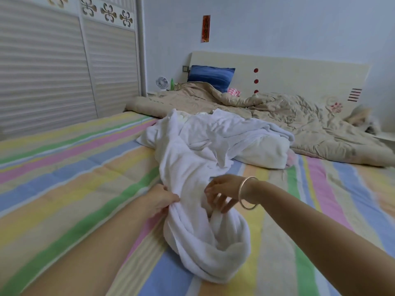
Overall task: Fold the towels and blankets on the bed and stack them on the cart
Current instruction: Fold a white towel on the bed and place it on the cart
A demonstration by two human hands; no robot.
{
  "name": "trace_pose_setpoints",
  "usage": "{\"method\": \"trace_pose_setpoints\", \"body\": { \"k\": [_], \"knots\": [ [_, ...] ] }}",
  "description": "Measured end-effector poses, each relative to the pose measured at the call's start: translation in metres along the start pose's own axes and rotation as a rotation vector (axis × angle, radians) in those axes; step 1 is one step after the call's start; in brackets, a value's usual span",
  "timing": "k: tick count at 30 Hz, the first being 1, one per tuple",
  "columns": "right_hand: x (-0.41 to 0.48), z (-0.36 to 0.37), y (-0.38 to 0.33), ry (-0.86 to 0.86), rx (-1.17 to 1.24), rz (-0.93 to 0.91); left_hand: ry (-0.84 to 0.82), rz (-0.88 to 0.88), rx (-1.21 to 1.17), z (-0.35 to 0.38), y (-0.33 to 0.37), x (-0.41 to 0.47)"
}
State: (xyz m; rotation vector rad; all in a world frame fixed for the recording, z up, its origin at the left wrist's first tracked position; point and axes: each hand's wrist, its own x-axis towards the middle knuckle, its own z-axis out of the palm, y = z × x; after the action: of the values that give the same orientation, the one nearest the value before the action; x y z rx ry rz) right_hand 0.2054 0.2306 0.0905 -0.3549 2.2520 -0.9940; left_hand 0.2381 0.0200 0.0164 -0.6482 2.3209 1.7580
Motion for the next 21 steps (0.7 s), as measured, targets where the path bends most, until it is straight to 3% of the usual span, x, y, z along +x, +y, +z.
{"method": "trace_pose_setpoints", "body": {
  "k": [2,5,11,17,21],
  "knots": [
    [0.006,0.005,0.003,0.202,-0.004,-0.052,-0.006,0.016,0.038,-0.008,0.004,-0.014],
    [0.016,0.018,-0.007,0.346,0.02,-0.046,-0.018,0.093,0.137,-0.021,0.009,-0.041],
    [0.031,0.049,-0.037,0.424,0.09,0.238,-0.392,0.39,0.222,-0.027,-0.001,-0.082],
    [0.016,0.061,-0.033,0.504,-0.098,0.179,-0.499,0.317,0.198,-0.041,-0.021,-0.106],
    [-0.008,0.058,-0.002,0.613,0.04,0.113,-0.455,0.245,0.014,-0.033,-0.038,-0.115]
  ]
}}
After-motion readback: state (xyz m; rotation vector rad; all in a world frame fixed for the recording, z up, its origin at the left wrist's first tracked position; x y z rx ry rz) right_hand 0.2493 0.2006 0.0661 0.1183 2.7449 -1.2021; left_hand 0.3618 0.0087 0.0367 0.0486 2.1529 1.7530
